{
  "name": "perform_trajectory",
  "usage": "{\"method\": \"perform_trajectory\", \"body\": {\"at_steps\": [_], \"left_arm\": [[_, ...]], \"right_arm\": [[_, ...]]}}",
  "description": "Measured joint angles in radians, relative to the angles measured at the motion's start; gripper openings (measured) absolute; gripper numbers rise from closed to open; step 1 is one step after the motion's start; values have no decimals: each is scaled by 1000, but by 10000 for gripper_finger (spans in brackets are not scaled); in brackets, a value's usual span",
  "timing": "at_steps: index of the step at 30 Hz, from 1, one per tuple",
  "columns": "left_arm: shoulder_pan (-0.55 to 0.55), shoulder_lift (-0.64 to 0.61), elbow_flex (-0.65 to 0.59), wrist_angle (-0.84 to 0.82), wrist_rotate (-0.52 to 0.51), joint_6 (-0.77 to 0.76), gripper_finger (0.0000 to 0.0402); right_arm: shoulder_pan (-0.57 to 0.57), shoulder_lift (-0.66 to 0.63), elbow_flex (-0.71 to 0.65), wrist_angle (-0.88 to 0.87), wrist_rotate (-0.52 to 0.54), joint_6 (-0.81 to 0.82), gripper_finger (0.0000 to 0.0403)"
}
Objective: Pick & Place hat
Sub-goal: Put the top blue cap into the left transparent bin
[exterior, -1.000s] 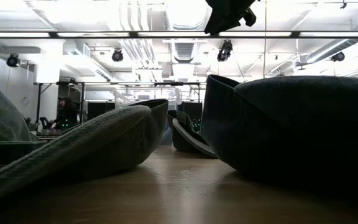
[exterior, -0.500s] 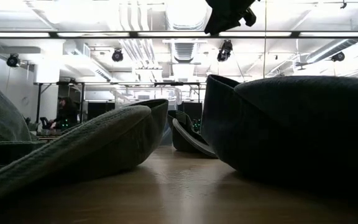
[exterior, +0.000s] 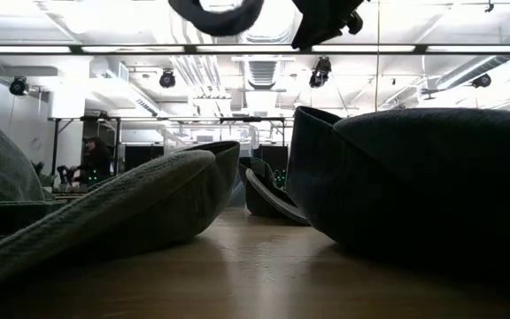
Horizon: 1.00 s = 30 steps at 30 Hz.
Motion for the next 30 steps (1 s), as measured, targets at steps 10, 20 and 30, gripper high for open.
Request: {"method": "perform_trajectory", "body": {"at_steps": [10,20,30], "left_arm": [[223,71,-73,24,171,63,5],[452,54,-202,138,359,106,5],[551,57,-342,253,453,60,5]], "right_arm": [[0,-58,0,-21,-44,-105,111],[0,-265,-154,-21,-141,-130,111],[1,-555,-445,288,-264,-89,111]]}}
